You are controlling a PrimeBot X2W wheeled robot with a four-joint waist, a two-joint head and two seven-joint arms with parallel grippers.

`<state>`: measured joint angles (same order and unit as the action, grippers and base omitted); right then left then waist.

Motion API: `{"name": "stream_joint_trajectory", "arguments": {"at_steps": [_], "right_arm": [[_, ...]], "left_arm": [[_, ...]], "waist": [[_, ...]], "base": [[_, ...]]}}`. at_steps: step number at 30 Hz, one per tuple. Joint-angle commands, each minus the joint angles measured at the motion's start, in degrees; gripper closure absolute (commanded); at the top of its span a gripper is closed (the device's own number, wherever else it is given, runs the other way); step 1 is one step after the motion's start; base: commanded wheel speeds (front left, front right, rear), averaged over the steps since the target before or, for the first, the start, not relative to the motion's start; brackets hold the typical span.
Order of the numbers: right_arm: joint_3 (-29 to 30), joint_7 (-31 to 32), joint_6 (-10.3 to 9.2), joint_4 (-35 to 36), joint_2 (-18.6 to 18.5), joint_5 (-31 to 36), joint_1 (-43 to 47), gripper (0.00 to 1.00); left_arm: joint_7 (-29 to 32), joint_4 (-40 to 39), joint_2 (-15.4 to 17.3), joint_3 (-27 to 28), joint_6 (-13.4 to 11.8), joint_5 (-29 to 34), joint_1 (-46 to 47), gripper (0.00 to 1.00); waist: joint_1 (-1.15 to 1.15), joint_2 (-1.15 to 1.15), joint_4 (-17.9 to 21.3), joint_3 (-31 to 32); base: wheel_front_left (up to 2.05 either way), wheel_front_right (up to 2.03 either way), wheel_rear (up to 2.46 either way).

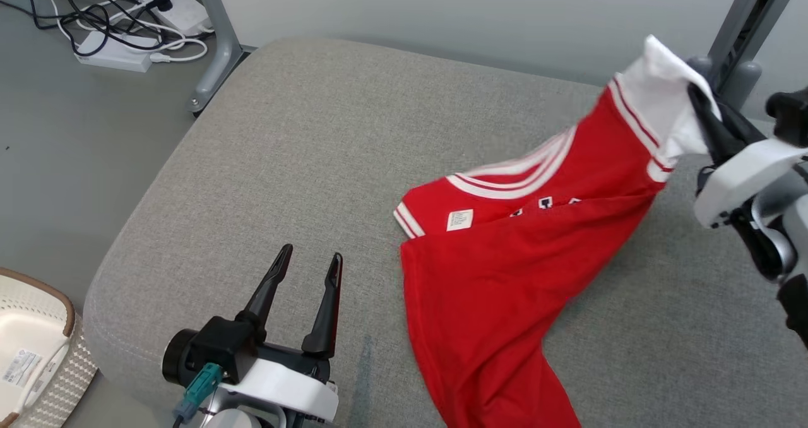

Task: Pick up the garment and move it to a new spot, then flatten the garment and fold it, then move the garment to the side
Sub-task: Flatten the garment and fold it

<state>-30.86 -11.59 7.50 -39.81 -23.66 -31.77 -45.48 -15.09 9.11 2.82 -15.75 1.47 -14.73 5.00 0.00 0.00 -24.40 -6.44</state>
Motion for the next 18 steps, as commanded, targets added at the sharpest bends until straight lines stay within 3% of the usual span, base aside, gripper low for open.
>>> {"name": "stream_joint_trajectory", "arguments": {"at_steps": [1, 5, 6, 7, 11, 18], "right_arm": [[1.64, 0.33, -0.03, -3.0, -1.02, 0.64, 0.6, 1.0], [5.48, -0.47, -0.03, -13.36, -2.15, 5.47, -1.83, 1.0], [6.41, -0.97, -0.03, -15.4, -2.37, 6.82, -2.66, 0.6], [7.46, -1.1, -0.03, -17.52, -2.09, 7.6, -3.34, 0.0], [10.21, -1.59, -0.03, -24.83, -0.59, 12.11, -6.22, 0.0], [12.5, -2.96, -0.03, -29.11, 2.51, 16.35, -7.97, 0.0]], "left_arm": [[-0.09, 0.03, 0.19, 0.12, 0.22, -0.48, 0.98, 0.0], [-0.09, -0.04, 0.21, -0.09, 0.62, -0.9, 2.28, 0.0], [-0.09, -0.06, 0.25, -0.07, 0.51, -0.97, 2.5, 0.0], [-0.09, -0.08, 0.23, -0.18, 0.48, -1.07, 2.79, 0.0], [-0.09, 0.19, 0.23, -0.83, 0.49, -1.4, 3.6, 0.0], [-0.09, 0.61, 0.21, -0.36, 0.13, -1.04, 3.83, 0.0]], "waist": [[0.0, 0.0, 0.15, -1.08], [0.0, 0.0, -0.11, -3.29], [0.0, 0.0, -0.1, -3.71], [0.0, 0.0, -0.07, -4.12], [0.0, 0.0, 0.0, -4.88], [0.0, 0.0, 1.25, -3.95]], "base": [[0.0, 0.0, 0.0], [0.0, 0.0, 0.0], [0.0, 0.0, 0.0], [0.0, 0.0, 0.0], [0.0, 0.0, 0.0], [0.0, 0.0, 0.0]]}}
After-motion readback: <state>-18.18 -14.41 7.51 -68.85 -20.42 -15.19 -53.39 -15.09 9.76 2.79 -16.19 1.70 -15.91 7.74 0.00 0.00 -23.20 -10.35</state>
